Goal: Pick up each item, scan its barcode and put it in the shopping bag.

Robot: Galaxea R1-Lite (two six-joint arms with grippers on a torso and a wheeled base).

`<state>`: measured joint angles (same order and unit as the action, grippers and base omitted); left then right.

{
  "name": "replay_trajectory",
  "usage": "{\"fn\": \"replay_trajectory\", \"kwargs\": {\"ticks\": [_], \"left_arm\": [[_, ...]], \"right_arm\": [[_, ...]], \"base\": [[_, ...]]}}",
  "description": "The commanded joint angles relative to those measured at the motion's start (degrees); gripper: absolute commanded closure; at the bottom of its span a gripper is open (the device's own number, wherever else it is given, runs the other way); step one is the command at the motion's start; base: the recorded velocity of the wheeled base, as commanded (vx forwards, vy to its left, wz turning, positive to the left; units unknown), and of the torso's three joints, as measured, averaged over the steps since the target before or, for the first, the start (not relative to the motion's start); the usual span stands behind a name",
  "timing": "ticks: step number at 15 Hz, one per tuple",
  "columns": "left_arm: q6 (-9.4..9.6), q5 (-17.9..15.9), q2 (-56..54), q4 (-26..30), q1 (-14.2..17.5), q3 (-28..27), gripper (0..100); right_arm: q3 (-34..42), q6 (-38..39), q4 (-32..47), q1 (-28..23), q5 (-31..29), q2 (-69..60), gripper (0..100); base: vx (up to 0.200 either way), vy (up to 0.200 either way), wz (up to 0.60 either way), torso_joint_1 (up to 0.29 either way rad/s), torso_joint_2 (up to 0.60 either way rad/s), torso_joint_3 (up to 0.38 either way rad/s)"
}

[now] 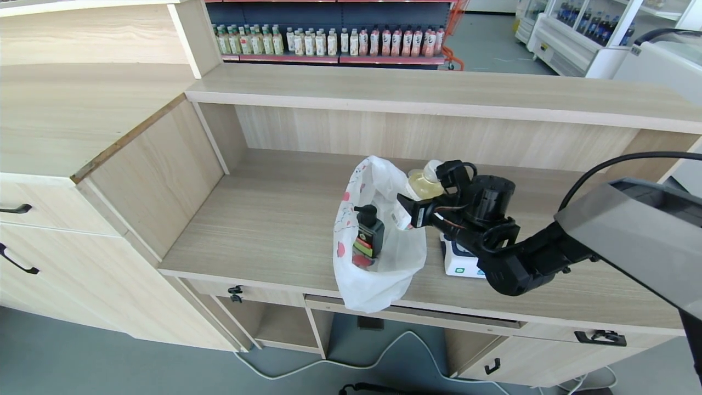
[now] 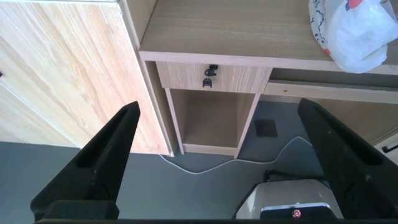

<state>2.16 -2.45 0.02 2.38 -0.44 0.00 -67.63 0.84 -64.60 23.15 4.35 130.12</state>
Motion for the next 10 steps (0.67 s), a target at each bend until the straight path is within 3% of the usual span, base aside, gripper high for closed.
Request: {"fn": "replay_trajectory", "kwargs": {"ticks": [1, 10], "left_arm": [[-0.05, 0.0, 0.0, 0.0, 0.0, 0.0, 0], [-0.05, 0.0, 0.0, 0.0, 0.0, 0.0, 0]], "right_arm": [[-0.8, -0.2, 0.3, 0.1, 0.1, 1.7, 100], [-5.9, -2.5, 0.5, 0.5, 0.2, 6.0, 100]], "base": [[0.0, 0.0, 0.0, 0.0, 0.0, 0.0], [0.0, 0.0, 0.0, 0.0, 0.0, 0.0]]}}
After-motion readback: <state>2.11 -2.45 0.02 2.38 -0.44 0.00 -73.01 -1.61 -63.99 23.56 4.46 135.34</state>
